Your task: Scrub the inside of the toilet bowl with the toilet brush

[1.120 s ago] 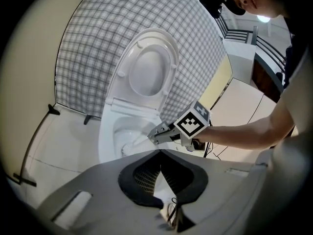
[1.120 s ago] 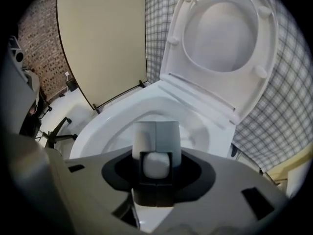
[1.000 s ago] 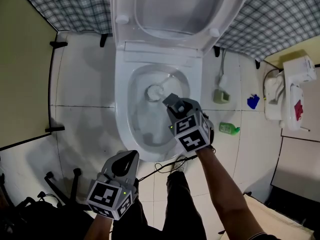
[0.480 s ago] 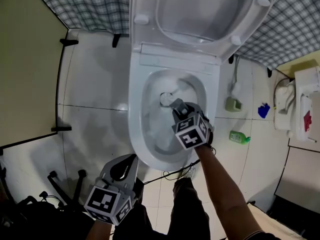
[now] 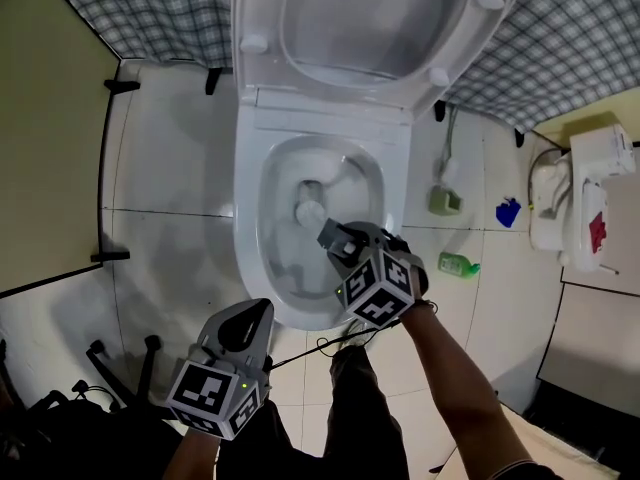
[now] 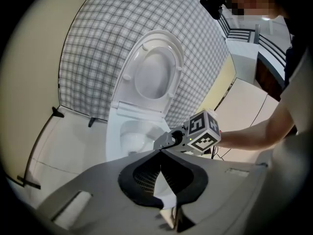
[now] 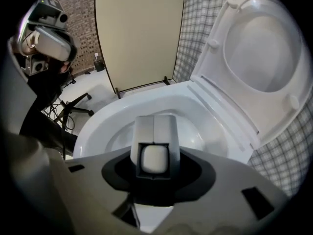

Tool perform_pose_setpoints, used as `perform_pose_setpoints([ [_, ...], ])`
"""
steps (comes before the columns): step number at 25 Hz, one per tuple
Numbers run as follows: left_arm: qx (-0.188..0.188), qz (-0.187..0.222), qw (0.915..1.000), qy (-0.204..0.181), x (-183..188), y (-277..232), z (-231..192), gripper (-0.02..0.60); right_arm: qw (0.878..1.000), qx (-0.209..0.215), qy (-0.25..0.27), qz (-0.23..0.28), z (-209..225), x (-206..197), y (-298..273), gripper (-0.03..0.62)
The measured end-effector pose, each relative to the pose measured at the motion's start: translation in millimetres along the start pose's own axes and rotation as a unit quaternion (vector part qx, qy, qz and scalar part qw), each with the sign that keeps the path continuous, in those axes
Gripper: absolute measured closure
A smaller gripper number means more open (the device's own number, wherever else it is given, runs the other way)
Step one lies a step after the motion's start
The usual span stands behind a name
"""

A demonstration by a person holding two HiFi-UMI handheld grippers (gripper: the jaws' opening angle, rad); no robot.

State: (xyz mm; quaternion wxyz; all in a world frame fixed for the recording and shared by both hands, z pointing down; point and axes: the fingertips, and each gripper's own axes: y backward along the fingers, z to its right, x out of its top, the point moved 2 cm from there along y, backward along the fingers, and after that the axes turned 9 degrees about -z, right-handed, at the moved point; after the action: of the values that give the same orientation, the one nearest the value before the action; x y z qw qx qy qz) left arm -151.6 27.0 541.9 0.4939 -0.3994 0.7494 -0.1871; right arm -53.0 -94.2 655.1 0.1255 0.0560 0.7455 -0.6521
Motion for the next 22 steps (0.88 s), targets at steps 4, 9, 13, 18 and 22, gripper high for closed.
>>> perform_pose_setpoints([
  [4,-0.008,0.01,0.9999,-0.008,10.7,1.2,13.7,0.589,1.0,0.015,-0.025,0.003,-16.3,-4.6,32.4,0.405],
  [9,-0.006,0.006,0.9997,-0.023,8.3,6.2,26.8,0.589,0.983,0.003,-0.171,0.071,-17.4,-22.5,81.8,0.407],
  [13,-0.003,-0.001,0.9993,-0.038,8.3,8.2,42.3,0.589,0.954,0.003,-0.263,0.146,-10.3,-42.0,127.9,0.408],
  [18,-0.009,-0.005,0.9987,-0.05,16.2,3.9,73.6,0.589,0.903,0.015,-0.366,0.225,7.8,-68.7,191.9,0.408],
  [22,-0.026,-0.005,0.9967,-0.076,31.0,-7.9,106.9,0.589,0.867,-0.006,-0.402,0.294,29.8,-87.8,251.3,0.408],
])
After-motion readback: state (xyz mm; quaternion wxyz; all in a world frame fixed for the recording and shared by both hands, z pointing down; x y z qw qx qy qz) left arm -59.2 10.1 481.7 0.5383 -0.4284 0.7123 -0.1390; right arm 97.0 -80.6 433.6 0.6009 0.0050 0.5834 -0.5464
